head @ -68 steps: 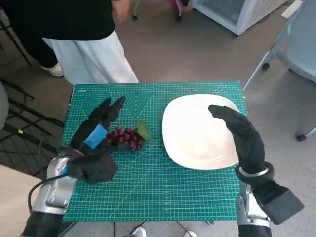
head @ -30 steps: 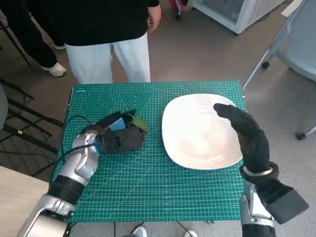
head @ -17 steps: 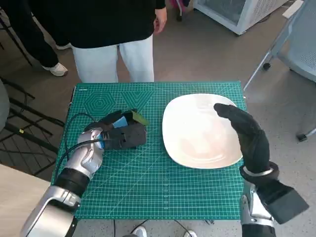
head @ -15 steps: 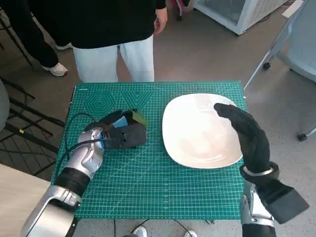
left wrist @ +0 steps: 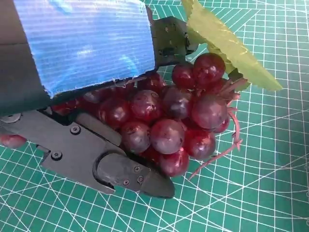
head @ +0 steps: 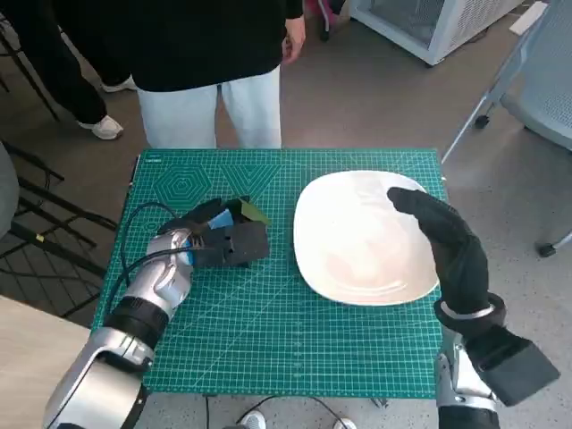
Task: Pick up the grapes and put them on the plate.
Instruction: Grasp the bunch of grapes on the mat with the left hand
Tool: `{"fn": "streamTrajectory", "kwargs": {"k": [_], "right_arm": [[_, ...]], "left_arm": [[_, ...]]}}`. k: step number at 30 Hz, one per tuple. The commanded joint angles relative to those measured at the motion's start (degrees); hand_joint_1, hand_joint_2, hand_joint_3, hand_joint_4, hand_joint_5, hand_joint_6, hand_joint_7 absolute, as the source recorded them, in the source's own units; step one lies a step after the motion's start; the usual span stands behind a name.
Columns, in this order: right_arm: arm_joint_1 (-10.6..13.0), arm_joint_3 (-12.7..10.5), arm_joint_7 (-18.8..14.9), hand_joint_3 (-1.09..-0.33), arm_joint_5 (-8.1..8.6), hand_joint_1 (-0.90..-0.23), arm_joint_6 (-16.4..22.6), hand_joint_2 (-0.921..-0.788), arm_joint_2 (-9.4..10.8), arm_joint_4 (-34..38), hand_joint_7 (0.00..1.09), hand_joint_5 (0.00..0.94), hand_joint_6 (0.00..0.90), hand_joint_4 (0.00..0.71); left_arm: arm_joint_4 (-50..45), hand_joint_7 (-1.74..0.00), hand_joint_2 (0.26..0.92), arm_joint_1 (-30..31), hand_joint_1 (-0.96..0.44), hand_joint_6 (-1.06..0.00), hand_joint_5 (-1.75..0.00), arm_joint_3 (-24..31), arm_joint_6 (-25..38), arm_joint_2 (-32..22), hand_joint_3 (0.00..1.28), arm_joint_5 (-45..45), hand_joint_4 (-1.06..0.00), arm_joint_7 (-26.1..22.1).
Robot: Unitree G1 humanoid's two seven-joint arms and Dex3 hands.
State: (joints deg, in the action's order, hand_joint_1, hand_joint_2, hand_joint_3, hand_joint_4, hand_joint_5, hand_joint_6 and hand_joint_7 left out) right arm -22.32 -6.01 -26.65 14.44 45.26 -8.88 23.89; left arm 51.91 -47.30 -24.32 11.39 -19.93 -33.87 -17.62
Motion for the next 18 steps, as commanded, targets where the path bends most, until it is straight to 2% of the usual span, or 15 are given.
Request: {"fn": "streamTrajectory", "kwargs": {"k": [1,5,7,9,11,12,13,14,16,17,18], "right_arm": [[0.3,0.1,-0.1,-0.716,-0.14,-0.624,-0.5,-0.921,-0.3,0.5,0.43,0.001,0.001,0.181],[0.2,0.1,-0.3,-0.715,-0.06,-0.625,-0.5,-0.921,-0.4,0.6,0.43,0.001,0.001,0.181],[0.2,0.1,-0.3,-0.715,0.0,-0.625,-0.5,-0.921,-0.4,0.5,0.43,0.001,0.002,0.181],[0.3,0.1,-0.4,-0.714,0.04,-0.626,-0.5,-0.921,-0.4,0.5,0.43,0.001,0.002,0.181],[0.3,0.1,-0.4,-0.714,0.08,-0.626,-0.5,-0.921,-0.5,0.4,0.43,0.001,0.002,0.182],[0.3,0.1,-0.4,-0.714,0.09,-0.626,-0.5,-0.921,-0.5,0.5,0.43,0.001,0.002,0.182],[0.3,0.1,-0.5,-0.714,0.11,-0.626,-0.5,-0.921,-0.5,0.5,0.43,0.001,0.002,0.182],[0.2,0.1,-0.5,-0.714,0.13,-0.626,-0.5,-0.921,-0.5,0.6,0.43,0.001,0.003,0.182],[0.2,0.1,-0.5,-0.713,0.17,-0.626,-0.5,-0.921,-0.5,0.7,0.43,0.001,0.003,0.182],[0.2,0.1,-0.5,-0.713,0.18,-0.626,-0.5,-0.921,-0.5,0.7,0.43,0.001,0.003,0.182],[0.1,0.0,-0.5,-0.713,0.19,-0.626,-0.5,-0.921,-0.6,0.8,0.43,0.001,0.003,0.182]], "left_arm": [[1.8,-0.02,0.782,1.6,-0.49,-0.13,-0.01,-0.6,0.5,0.1,0.0,0.0,-0.02,0.1],[1.7,-0.03,0.785,1.8,-0.47,-0.18,-0.01,-0.6,0.3,0.0,0.0,0.1,-0.07,0.6],[1.1,-0.04,0.784,2.1,-0.42,-0.24,-0.02,-0.6,0.5,-0.1,0.0,0.1,-0.13,0.8],[-0.2,-0.06,0.787,2.7,-0.33,-0.36,-0.04,-0.5,1.0,-0.2,0.0,0.0,-0.27,1.2],[-2.0,-0.08,0.799,3.5,-0.23,-0.5,-0.08,-0.5,1.6,-0.4,0.0,-0.3,-0.46,1.6],[-3.1,-0.08,0.81,4.0,-0.17,-0.57,-0.15,-0.5,1.9,-0.5,0.01,-0.4,-0.54,1.9],[-4.3,-0.1,0.828,4.6,-0.08,-0.63,-0.31,-0.6,2.3,-0.7,0.02,-0.5,-0.6,2.1],[-5.7,-0.2,0.85,5.3,-0.01,-0.67,-0.5,-0.6,2.6,-0.8,0.03,-0.7,-0.63,2.3],[-8.8,-0.55,0.888,6.7,0.06,-0.68,-0.89,-0.6,3.3,-1.2,0.06,-1.0,-0.64,2.6],[-10.1,-0.77,0.899,7.3,0.04,-0.66,-1.0,-0.6,3.7,-1.4,0.07,-1.1,-0.63,2.7],[-11.3,-0.9,0.906,7.8,0.03,-0.64,-1.07,-0.6,4.0,-1.6,0.08,-1.2,-0.62,2.7]]}}
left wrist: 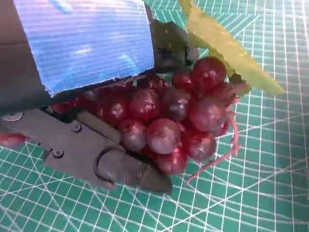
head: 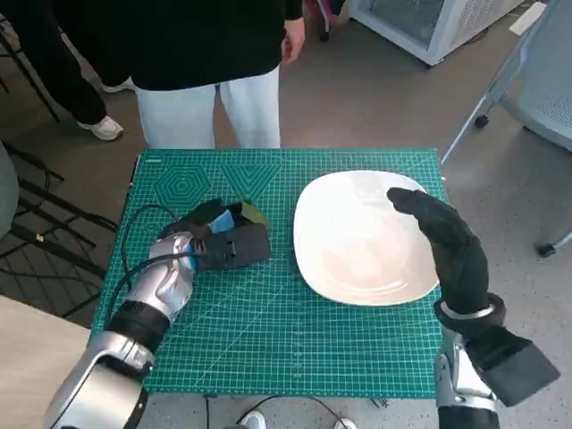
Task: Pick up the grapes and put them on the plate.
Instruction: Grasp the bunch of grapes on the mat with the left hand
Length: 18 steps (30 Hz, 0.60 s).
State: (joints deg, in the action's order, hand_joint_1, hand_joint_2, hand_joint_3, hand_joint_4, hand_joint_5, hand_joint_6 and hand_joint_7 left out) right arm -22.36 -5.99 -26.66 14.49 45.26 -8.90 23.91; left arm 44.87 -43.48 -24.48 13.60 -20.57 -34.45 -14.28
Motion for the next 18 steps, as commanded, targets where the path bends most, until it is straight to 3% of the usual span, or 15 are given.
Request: {"fn": "streamTrajectory", "kwargs": {"k": [1,5,11,18], "right_arm": [[0.2,0.0,-0.5,-0.713,0.14,-0.626,-0.5,-0.921,-0.5,0.8,0.43,0.001,0.004,0.182],[0.2,0.0,-0.5,-0.712,0.15,-0.626,-0.5,-0.921,-0.6,0.8,0.42,0.001,0.004,0.182],[0.0,0.1,-0.4,-0.712,-0.02,-0.626,-0.4,-0.921,-0.4,1.2,0.42,0.001,0.006,0.182],[-0.3,0.1,-0.6,-0.711,0.1,-0.623,-0.1,-0.921,-0.4,1.7,0.42,0.001,0.009,0.183]], "left_arm": [[-5.1,-0.98,0.91,4.4,0.02,-0.64,-1.11,-0.4,2.0,-1.0,0.09,-0.7,-0.62,-0.7],[-6.9,-1.16,0.919,5.1,0.0,-0.61,-1.2,-0.3,2.9,-1.3,0.1,-0.9,-0.61,-1.0],[-15.8,-1.19,0.921,8.6,0.0,-0.55,-1.31,0.4,3.6,-2.5,0.14,-0.9,-0.59,-1.1],[-18.1,-1.28,0.921,9.8,0.0,-0.5,-1.31,1.0,3.5,-3.3,0.18,-0.7,-0.56,-1.5]]}}
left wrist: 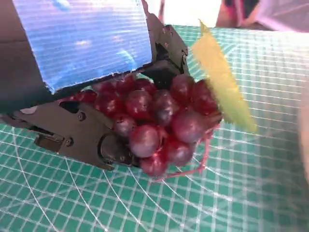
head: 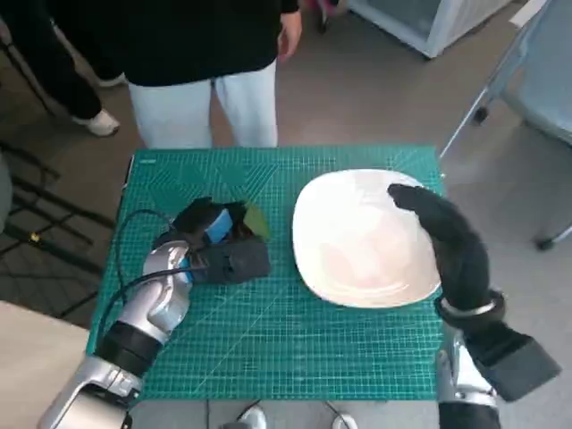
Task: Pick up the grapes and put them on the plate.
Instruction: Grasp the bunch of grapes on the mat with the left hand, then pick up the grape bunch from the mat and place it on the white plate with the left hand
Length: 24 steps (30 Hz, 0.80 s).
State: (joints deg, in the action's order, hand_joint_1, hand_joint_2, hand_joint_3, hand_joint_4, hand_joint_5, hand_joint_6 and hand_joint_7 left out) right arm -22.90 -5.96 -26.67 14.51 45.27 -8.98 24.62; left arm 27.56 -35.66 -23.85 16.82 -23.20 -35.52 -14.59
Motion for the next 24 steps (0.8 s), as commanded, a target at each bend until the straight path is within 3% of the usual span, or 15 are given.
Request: {"fn": "streamTrajectory", "kwargs": {"k": [1,24], "right_arm": [[0.2,0.1,-0.6,-0.711,0.11,-0.623,-0.1,-0.921,-0.3,1.0,0.42,0.001,0.009,0.183],[-0.6,0.1,-1.1,-0.707,0.82,-0.624,0.2,-0.921,-0.1,2.2,0.4,0.001,0.019,0.185]], "left_arm": [[-0.8,-1.28,0.921,2.0,0.0,-0.5,-1.32,0.4,0.2,-0.7,0.18,0.4,-0.55,-1.2],[-2.2,-1.25,0.921,2.2,0.0,-0.49,-1.34,1.4,0.4,-1.4,0.18,0.4,-0.56,-1.4]]}}
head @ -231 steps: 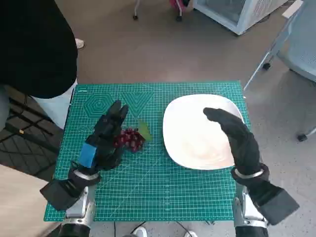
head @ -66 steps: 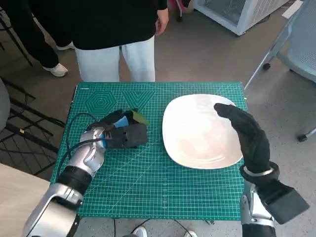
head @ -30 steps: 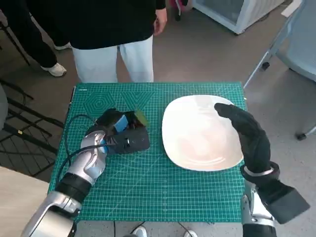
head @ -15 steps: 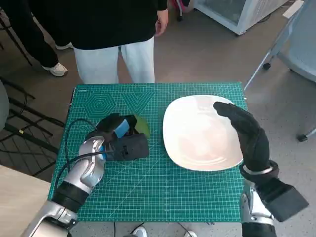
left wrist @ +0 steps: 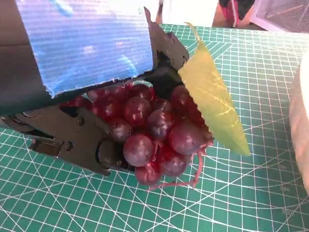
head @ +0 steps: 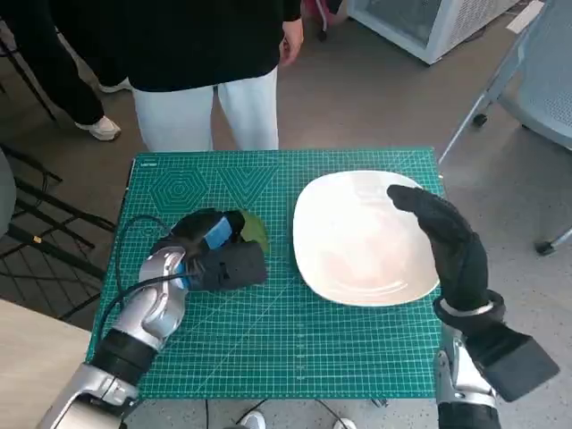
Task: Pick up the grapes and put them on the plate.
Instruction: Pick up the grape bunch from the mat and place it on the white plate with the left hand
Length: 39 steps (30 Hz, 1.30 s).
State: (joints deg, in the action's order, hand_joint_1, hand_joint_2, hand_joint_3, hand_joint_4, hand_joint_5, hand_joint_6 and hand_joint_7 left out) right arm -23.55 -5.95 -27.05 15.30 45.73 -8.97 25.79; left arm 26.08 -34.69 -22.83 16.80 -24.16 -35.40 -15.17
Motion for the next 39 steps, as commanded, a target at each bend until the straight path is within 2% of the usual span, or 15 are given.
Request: {"fn": "streamTrajectory", "kwargs": {"k": [1,13,27,35,39], "right_arm": [[0.0,0.1,-0.7,-0.707,0.11,-0.623,-0.2,-0.921,-0.1,1.1,0.4,0.001,0.02,0.185],[-0.5,-0.2,-1.3,-0.706,0.76,-0.619,0.3,-0.921,-0.2,2.1,0.39,0.001,0.026,0.185],[-1.2,-0.7,-1.6,-0.703,1.11,-0.619,1.0,-0.921,-0.1,3.4,0.37,0.001,0.034,0.186],[-1.3,-0.8,-1.7,-0.7,1.29,-0.62,1.3,-0.921,0.1,3.7,0.36,0.001,0.041,0.187],[-1.2,-0.8,-1.8,-0.698,1.37,-0.621,1.5,-0.921,0.1,3.8,0.36,0.001,0.045,0.188]], "left_arm": [[-1.0,-1.25,0.921,1.2,0.0,-0.49,-1.34,0.5,0.5,-0.5,0.18,0.2,-0.56,-0.9],[-7.0,-1.27,0.921,1.6,0.0,-0.49,-1.33,1.8,2.0,-1.5,0.18,-0.2,-0.56,-2.0],[-18.4,-1.24,0.921,1.4,0.0,-0.48,-1.36,3.6,5.5,-2.4,0.19,-1.7,-0.57,-3.3],[-24.7,-1.27,0.921,0.9,0.0,-0.48,-1.31,4.3,6.3,-2.6,0.18,-2.6,-0.58,-3.5],[-26.7,-1.22,0.921,0.4,0.0,-0.5,-1.32,4.6,6.0,-2.5,0.16,-3.3,-0.61,-3.2]]}}
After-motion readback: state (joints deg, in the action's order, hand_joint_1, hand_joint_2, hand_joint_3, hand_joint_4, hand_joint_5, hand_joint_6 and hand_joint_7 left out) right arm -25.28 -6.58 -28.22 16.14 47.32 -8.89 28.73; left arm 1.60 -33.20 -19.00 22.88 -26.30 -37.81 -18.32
